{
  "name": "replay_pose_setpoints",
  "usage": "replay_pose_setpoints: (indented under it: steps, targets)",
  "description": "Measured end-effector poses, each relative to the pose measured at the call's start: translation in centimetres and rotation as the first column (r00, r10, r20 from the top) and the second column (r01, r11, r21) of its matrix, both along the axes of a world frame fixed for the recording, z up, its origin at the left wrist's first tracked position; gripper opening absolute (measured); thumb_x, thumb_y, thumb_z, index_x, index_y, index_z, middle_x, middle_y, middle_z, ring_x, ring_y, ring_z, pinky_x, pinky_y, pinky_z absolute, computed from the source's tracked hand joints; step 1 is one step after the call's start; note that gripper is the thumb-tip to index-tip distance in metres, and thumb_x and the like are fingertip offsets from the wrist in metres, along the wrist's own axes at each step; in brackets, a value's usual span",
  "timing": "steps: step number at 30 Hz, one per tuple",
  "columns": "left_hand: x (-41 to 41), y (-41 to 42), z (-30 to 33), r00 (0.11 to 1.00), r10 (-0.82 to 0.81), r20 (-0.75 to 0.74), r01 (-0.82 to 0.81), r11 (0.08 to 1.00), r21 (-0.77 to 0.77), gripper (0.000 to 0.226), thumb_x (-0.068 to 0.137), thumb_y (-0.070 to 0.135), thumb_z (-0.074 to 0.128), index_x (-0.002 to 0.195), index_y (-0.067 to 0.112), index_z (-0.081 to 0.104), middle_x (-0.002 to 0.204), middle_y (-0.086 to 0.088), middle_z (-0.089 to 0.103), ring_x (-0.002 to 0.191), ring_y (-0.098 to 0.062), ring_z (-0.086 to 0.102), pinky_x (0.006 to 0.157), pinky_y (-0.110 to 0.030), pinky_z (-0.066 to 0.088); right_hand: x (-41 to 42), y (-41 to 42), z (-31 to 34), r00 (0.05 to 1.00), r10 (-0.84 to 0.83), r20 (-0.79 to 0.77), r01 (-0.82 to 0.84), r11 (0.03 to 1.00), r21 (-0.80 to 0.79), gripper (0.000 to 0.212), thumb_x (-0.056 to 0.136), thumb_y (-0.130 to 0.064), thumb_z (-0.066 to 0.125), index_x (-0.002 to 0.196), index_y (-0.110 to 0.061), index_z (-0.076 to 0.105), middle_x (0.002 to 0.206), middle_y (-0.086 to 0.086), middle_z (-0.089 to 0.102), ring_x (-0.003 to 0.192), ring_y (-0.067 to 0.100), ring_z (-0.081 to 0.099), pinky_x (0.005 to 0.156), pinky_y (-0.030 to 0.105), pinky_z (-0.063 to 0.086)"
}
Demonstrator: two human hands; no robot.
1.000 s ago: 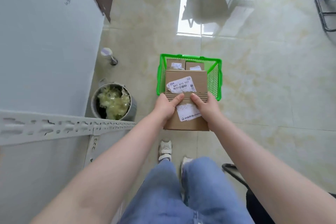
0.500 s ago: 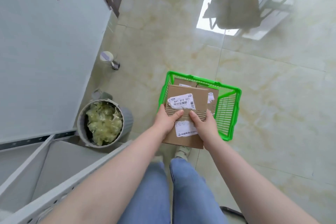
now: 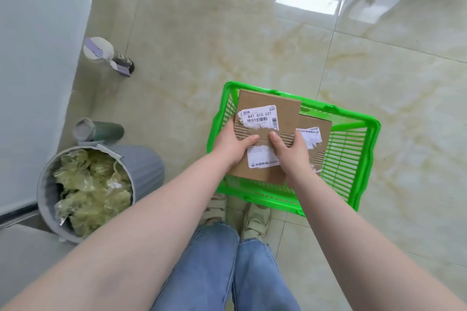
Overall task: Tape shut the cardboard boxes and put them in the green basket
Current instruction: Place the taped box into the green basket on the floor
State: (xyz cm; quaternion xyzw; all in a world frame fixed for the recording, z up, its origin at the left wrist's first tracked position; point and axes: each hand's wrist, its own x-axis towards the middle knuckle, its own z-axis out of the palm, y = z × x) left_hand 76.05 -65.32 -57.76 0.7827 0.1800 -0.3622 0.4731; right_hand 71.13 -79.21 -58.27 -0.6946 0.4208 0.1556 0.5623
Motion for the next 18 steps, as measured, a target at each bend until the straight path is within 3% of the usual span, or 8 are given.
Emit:
replay_pose_setpoints:
  steps: [9,11,14,16,18]
  targets:
    - [0.4,0.1,-3.5,0.999,-0.014,-0.034,0.015,0.999,0.041,0.072,0.081,0.029,0.078,0.143,0.026,0.042,0.129,0.004,0.063,0.117,-0.019,0.059,0.104,-0.038,0.045,0.4,-0.1,-3.4,0.999,0.025,-0.027,-0.027,0.998,-0.058,0.045,0.088,-0.033,0.07,0.129,-0.021,0.054,0.11,-0.008,0.067,0.106,0.016,0.063,0.097,0.038,0.048]
    - [0.6,0.2,-3.3,0.997,-0.031,-0.075,0.035,0.998,0.053,0.085,0.081,0.033,0.078,0.151,0.024,0.03,0.141,0.0,0.055,0.127,-0.022,0.053,0.108,-0.04,0.041,0.6,0.0,-3.0,0.996,0.042,-0.082,-0.048,0.997,-0.064,0.062,0.088,-0.035,0.069,0.141,-0.017,0.043,0.128,0.0,0.062,0.12,0.021,0.056,0.104,0.039,0.042]
    - [1.0,0.3,-1.8,0.984,0.037,-0.173,-0.019,0.995,0.102,0.108,0.08,0.046,0.076,0.157,0.018,0.006,0.157,-0.01,0.03,0.142,-0.028,0.034,0.115,-0.045,0.031,1.6,0.2,-1.1,0.984,0.018,-0.18,-0.033,0.996,-0.082,0.091,0.087,-0.042,0.07,0.154,-0.011,0.016,0.153,0.011,0.038,0.14,0.028,0.036,0.114,0.042,0.03]
    - [1.1,0.7,-0.1,0.975,0.103,-0.196,-0.076,0.987,0.14,0.103,0.081,0.049,0.073,0.156,0.015,0.012,0.156,-0.013,0.032,0.141,-0.031,0.035,0.115,-0.045,0.032,2.0,0.0,1.1,0.972,0.023,-0.236,-0.063,0.984,-0.164,0.094,0.086,-0.043,0.07,0.154,-0.01,0.015,0.155,0.015,0.032,0.143,0.031,0.028,0.117,0.043,0.024]
    - [0.7,1.3,2.6,0.971,0.154,-0.183,-0.123,0.978,0.167,0.089,0.085,0.046,0.071,0.152,0.013,0.024,0.151,-0.013,0.039,0.136,-0.031,0.042,0.112,-0.042,0.035,2.2,0.0,4.2,0.963,0.035,-0.267,-0.098,0.969,-0.228,0.082,0.087,-0.042,0.069,0.15,-0.01,0.027,0.15,0.016,0.037,0.14,0.032,0.032,0.115,0.043,0.026]
